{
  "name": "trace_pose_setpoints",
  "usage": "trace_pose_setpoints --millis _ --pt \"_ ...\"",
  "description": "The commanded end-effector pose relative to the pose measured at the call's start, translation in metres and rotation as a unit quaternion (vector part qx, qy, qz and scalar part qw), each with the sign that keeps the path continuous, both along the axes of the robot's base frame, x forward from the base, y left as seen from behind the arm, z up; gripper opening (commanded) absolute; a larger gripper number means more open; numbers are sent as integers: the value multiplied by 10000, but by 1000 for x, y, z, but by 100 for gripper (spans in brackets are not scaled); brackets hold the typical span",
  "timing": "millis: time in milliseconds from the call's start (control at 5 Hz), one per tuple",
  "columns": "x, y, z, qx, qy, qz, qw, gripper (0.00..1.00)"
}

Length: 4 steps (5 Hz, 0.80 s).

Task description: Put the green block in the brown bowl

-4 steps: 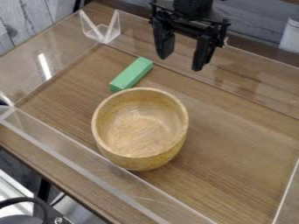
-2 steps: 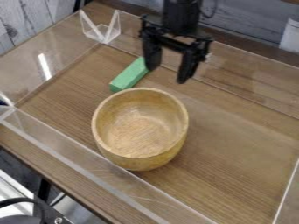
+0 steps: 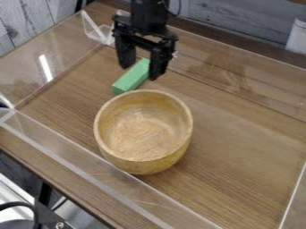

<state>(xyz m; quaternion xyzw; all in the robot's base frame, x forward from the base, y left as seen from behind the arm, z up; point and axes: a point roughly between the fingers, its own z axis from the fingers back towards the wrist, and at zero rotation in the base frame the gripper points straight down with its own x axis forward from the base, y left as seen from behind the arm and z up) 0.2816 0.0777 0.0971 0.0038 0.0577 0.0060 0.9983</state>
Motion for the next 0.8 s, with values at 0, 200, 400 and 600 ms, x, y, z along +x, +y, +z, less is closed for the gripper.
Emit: trace_pose_setpoints --millis 0,200,400,600 --pt "11 15 3 74 -260 -45 9996 100" --pt "19 22 -9 86 -287 -89 9995 100" --pt "27 27 -19 97 -295 -106 9995 100" --pt "32 32 -28 111 -289 -87 9995 100"
